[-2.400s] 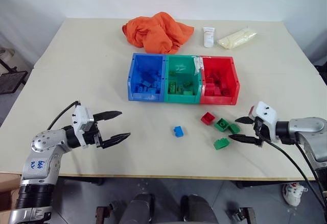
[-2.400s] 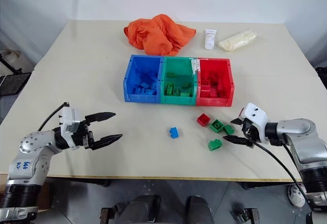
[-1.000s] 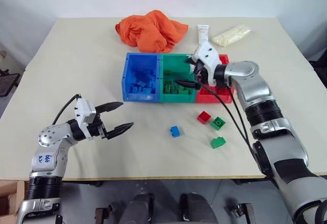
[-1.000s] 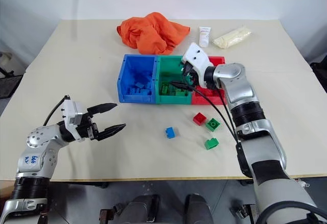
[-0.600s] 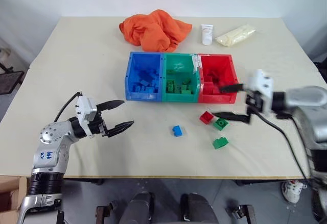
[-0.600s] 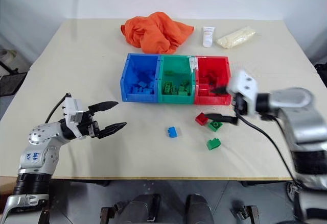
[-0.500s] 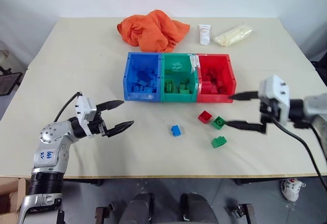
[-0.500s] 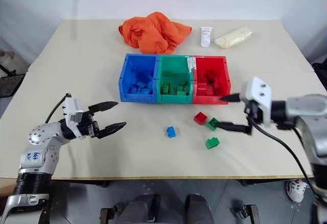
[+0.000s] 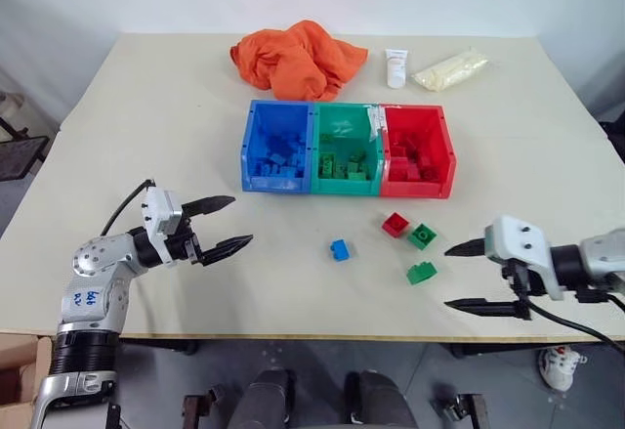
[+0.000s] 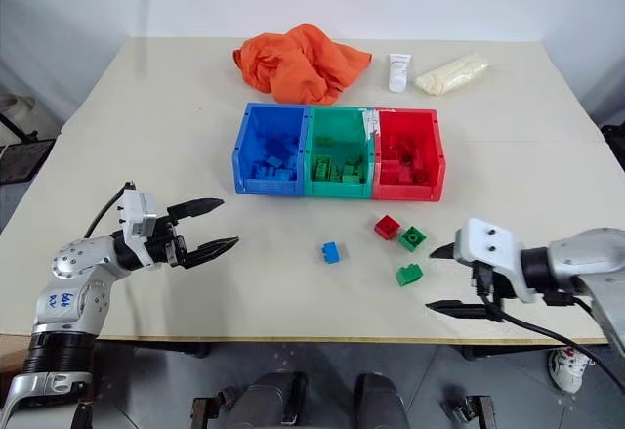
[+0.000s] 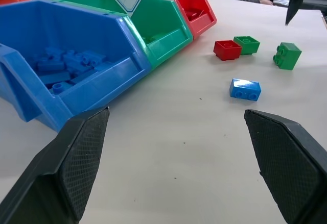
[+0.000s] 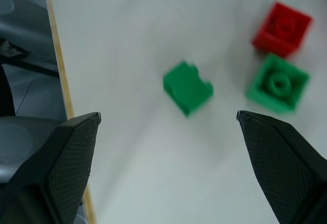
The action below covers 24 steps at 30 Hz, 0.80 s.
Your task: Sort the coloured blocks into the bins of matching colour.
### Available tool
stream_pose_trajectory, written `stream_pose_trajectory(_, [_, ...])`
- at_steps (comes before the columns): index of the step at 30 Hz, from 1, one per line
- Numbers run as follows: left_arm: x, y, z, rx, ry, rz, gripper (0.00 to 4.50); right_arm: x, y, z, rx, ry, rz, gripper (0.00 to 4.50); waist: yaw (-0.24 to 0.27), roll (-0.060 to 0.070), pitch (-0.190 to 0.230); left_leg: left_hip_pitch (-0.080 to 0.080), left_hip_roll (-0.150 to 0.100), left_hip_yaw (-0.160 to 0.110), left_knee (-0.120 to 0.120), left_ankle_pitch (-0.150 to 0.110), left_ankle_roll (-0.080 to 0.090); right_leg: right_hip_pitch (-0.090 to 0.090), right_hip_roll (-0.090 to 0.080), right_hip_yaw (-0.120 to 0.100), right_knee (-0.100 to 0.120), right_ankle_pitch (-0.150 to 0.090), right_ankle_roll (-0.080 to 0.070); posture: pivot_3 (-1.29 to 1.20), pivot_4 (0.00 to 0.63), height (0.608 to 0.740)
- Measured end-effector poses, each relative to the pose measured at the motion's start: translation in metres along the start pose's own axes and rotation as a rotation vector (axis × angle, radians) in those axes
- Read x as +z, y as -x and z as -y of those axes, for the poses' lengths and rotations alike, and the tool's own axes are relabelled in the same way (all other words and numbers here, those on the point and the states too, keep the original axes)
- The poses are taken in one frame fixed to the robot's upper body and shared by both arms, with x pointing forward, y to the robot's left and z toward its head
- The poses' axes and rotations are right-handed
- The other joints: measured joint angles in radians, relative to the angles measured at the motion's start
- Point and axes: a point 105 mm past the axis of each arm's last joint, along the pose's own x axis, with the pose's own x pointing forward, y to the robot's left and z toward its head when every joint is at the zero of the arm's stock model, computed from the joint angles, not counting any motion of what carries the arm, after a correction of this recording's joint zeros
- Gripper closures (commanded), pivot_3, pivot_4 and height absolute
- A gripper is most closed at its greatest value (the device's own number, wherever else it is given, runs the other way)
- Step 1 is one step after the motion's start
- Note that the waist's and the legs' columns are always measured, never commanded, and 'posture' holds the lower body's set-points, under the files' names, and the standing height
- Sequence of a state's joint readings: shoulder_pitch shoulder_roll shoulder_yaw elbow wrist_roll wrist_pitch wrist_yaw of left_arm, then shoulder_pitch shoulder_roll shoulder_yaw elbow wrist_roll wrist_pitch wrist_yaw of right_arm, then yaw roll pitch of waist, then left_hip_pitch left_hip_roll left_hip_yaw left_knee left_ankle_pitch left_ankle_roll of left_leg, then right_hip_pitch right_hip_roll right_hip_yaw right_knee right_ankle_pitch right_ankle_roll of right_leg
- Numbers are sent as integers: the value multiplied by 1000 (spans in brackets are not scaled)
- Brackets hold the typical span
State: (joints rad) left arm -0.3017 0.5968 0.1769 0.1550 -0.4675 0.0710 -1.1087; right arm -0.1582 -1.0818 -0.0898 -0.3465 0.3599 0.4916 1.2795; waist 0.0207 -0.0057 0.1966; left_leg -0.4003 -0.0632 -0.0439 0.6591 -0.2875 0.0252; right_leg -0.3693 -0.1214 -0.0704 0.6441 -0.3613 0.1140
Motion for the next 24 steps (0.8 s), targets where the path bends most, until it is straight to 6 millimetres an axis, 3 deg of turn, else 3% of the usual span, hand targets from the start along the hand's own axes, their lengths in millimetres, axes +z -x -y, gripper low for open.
stream_pose_trajectory(10, [-1,5,10,26,6,-15,0,-13,-39,10,89,42,-34,34,2,0,0,-1,0,-1,1,0,0,-1,0,0,0,0,0,0,150,740])
stream_pose_trajectory(20, [-4,8,10,62,17,-20,0,-13,-44,22,85,60,-27,3407,1,0,0,-1,1,-1,1,0,0,-1,1,0,0,0,0,0,150,740])
stream_pose_trajectory(21, [-4,8,10,65,17,-20,0,-12,-44,22,84,63,-25,3611,1,0,0,-1,1,-1,1,0,0,-1,1,0,0,0,0,0,150,740])
stream_pose_trajectory(24, [-4,7,10,68,17,-17,0,-6,-41,26,74,63,-3,3612,1,0,0,-1,1,-1,1,-1,0,-2,1,0,0,0,0,0,150,740])
